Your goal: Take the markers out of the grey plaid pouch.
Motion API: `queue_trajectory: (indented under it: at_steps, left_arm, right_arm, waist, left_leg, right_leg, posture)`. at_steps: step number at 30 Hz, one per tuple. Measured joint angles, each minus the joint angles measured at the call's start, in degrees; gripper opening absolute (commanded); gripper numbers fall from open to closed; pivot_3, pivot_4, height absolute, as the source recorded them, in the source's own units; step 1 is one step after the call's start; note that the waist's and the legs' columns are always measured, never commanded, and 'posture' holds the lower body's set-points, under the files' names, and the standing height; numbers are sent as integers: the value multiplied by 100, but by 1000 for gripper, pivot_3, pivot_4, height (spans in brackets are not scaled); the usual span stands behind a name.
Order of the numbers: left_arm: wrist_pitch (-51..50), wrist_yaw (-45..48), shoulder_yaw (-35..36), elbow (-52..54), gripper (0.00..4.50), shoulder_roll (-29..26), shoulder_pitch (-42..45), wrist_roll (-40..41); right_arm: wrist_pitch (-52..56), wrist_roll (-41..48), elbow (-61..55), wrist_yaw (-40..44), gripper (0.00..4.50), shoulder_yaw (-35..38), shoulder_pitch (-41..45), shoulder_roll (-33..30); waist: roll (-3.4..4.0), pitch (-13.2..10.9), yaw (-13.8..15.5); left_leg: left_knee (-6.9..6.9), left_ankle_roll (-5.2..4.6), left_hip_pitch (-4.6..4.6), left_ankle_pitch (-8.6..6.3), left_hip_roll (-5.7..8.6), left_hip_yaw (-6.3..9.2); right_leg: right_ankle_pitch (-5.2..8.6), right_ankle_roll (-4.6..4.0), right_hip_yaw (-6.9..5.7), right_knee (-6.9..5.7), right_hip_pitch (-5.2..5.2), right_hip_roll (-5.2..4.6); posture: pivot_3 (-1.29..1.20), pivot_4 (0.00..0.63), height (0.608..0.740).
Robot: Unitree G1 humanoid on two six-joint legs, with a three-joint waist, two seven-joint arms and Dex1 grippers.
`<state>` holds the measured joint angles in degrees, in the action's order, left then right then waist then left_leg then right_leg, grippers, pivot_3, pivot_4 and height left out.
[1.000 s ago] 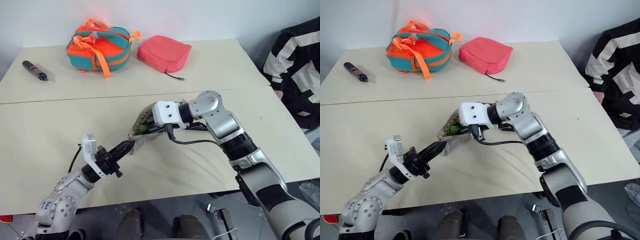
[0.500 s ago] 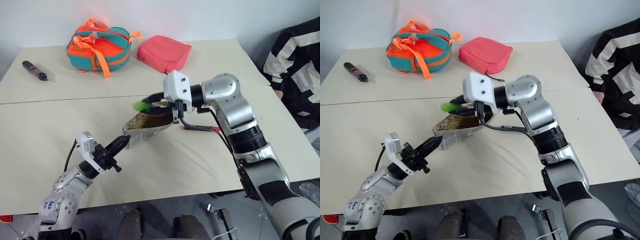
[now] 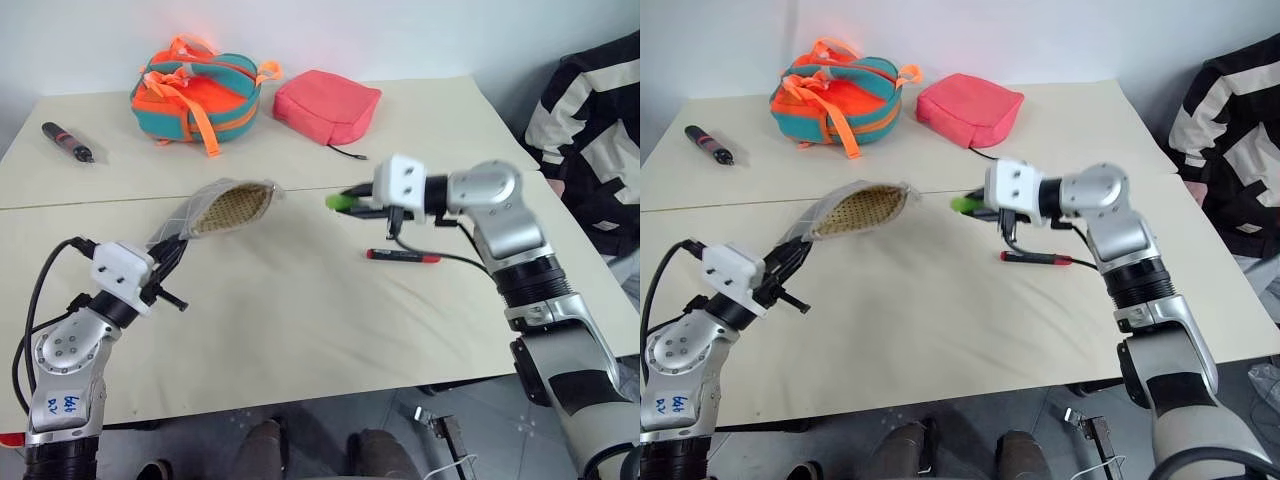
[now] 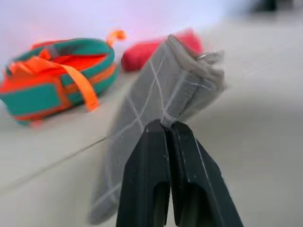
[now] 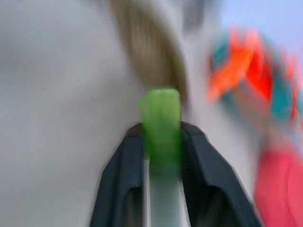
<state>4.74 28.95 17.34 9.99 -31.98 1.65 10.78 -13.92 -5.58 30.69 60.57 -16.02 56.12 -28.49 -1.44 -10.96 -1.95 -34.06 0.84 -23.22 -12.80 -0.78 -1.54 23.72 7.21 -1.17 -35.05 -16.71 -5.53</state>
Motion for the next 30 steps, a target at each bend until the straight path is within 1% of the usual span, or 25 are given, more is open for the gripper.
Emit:
queue_trajectory:
  at_steps: [3,6,9,11,12,17,18,21,22,24,26,28,30]
  left_arm:
    - [237,-56,-223,-189,0,40,-38,-329]
    - [337,-102,-313,-206,0,84,-142,-500]
    - [348,-138,-426,-205,0,139,-177,-591]
    - [311,-96,-453,-203,501,204,-220,-504]
    - [253,-43,-454,-203,686,224,-240,-394]
    - [124,28,-460,-150,2299,272,-252,-156]
    - [-11,95,-449,-73,2567,272,-292,31]
    - [-952,511,-427,634,3557,241,-678,1195]
    - [-1224,652,-479,934,3861,137,-791,1428]
    - [-1495,736,-487,1323,3861,-14,-879,1598]
    - [-1795,695,-348,1770,3861,-37,-1057,1924]
    - [-1868,694,-95,2115,3861,-35,-1447,2120]
    - [-1930,673,225,2143,3861,-6,-1856,2225]
  right_arm:
    - [-613,-793,956,-1018,583,-254,30,79]
    - [-925,-1122,1465,-1510,583,-382,27,176]
    - [-987,-1159,1725,-1815,583,-374,24,353]
    - [-1071,-1146,1823,-1861,1293,-360,46,373]
    - [-1080,-1094,1885,-1856,1536,-321,56,412]
    - [-1106,-908,1906,-1733,3248,-203,56,478]
    - [-1052,-768,1865,-1630,3272,-124,48,486]
    - [-637,-44,1390,-1166,3272,284,-79,600]
    - [-431,250,1106,-939,3272,389,-150,607]
    - [-21,654,610,-562,3272,527,-283,604]
    - [608,1209,-177,-117,3272,608,-646,592]
    - [1202,1721,-1009,72,3272,752,-1199,575]
    - [1694,1992,-1610,200,3272,765,-1747,382]
  waist:
    - [0,0,-5]
    - [-1,0,-4]
    - [-1,0,-7]
    - [-2,1,-5]
    - [-2,1,-6]
    - [-2,1,-4]
    - [-2,1,-4]
    - [-3,1,-10]
    - [-3,1,-8]
    - [-3,1,-3]
    - [-4,2,14]
    - [-7,3,20]
    - [-4,2,35]
  left_leg:
    - [0,1,-2,1,-6,-5]
    - [1,2,-3,0,-13,-24]
    - [0,1,-3,1,-16,-39]
    - [-4,-1,-2,1,-16,-43]
    - [-5,-2,-2,0,-17,-43]
    - [-5,-3,-2,2,-17,-45]
    - [-5,-3,-3,2,-17,-47]
    - [-4,-8,-6,-1,-24,-51]
    - [-4,-8,-7,-1,-27,-49]
    - [-3,-8,-6,-2,-28,-51]
    - [-4,-12,-5,-5,-30,-51]
    - [-3,-14,-5,-13,-32,-47]
    - [-4,-15,-5,-20,-29,-50]
  right_leg:
    - [-1,0,4,-13,-15,0]
    - [-1,-1,4,-49,-31,-2]
    - [-2,0,10,-60,-41,-3]
    - [-3,0,10,-60,-42,-8]
    - [-3,0,10,-60,-43,-10]
    - [-6,-5,10,-65,-55,-14]
    - [-6,-6,10,-69,-57,-15]
    - [-14,-6,7,-82,-59,-16]
    - [-15,-7,3,-81,-59,-14]
    - [-16,-8,2,-77,-60,-11]
    - [-16,-9,2,-67,-51,-13]
    - [-18,-10,5,-52,-42,-14]
    - [-18,-10,6,-27,-41,-17]
  posture:
    - [0,150,740]
    - [0,150,740]
    - [0,150,740]
    - [0,150,740]
    - [0,150,740]
    - [0,150,740]
    - [0,150,740]
    - [0,150,740]
    - [0,150,740]
    - [0,150,740]
    - [0,150,740]
    - [0,150,740]
    - [0,150,740]
